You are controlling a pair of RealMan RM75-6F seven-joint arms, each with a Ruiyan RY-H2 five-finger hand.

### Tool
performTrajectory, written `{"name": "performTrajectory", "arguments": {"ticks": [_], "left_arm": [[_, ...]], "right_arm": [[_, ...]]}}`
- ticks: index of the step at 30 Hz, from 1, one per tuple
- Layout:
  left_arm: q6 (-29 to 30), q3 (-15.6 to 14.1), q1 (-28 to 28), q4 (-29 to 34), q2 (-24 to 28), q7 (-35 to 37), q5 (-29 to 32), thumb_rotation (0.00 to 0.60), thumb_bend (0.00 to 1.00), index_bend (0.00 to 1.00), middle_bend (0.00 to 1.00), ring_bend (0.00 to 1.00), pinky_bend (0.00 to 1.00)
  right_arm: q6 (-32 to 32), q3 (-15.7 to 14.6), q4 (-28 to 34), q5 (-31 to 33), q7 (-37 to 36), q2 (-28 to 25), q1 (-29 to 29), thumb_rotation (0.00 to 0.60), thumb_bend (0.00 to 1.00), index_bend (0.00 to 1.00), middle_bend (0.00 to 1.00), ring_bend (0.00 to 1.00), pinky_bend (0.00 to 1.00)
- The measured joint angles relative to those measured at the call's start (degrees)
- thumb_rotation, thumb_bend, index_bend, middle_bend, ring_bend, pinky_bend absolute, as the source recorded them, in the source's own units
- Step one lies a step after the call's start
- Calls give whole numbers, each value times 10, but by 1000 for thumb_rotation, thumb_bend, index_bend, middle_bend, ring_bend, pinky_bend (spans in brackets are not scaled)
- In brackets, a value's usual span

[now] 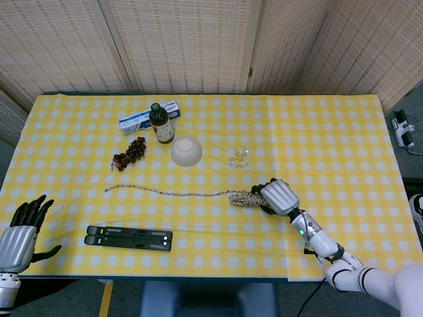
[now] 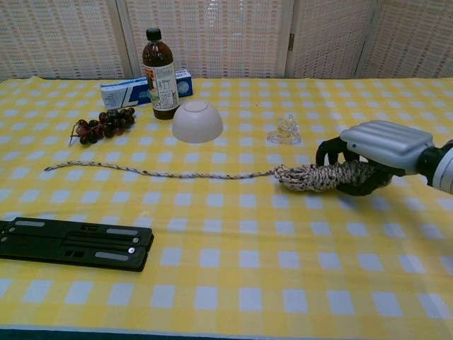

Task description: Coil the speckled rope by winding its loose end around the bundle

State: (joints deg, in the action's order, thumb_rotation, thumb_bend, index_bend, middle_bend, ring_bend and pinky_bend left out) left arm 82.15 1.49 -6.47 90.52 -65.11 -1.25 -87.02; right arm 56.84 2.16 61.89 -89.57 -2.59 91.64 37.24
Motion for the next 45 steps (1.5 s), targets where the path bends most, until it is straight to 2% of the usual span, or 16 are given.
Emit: {"name": "performTrajectory", "arguments": {"ticks": [14, 20, 26, 30, 34, 38, 42, 45], "left_arm": [[-37, 18, -64, 1, -4, 9, -40, 600, 139, 208, 153, 155, 72], [-57, 25, -92, 1, -10, 21, -48, 600, 143, 277, 218, 229, 139], [-94, 40, -133, -6, -25, 42, -46, 600, 161, 384, 405, 426, 290], [-143, 51, -171, -17, -47, 55, -33, 600, 213, 431, 578, 549, 493], [-183, 63, -210, -40, -84, 41, -19, 600, 243, 445, 713, 650, 633], [-211, 78, -241, -76, -123, -11, 6, 600, 264, 452, 795, 714, 690], [-246, 95, -270, -126, -166, -64, 60, 600, 292, 478, 855, 767, 731], [-268, 105, -285, -164, -194, -78, 101, 600, 324, 500, 877, 790, 748]], "right_arm": [[59, -18, -3, -57, -115, -26, 13, 600, 471, 774, 594, 654, 473], [105, -23, 14, -84, -174, -50, 18, 600, 472, 785, 601, 659, 473], [114, -21, 64, -87, -165, -96, 21, 600, 471, 786, 601, 663, 473], [108, -19, 93, -80, -149, -116, 21, 600, 471, 791, 601, 662, 473], [101, -17, 104, -70, -137, -120, 20, 600, 471, 793, 603, 662, 473], [95, -15, 109, -64, -126, -121, 20, 600, 471, 793, 603, 663, 473], [90, -11, 117, -58, -118, -124, 21, 600, 471, 794, 603, 663, 473], [83, -9, 121, -53, -111, -126, 23, 600, 471, 794, 603, 662, 473]]}}
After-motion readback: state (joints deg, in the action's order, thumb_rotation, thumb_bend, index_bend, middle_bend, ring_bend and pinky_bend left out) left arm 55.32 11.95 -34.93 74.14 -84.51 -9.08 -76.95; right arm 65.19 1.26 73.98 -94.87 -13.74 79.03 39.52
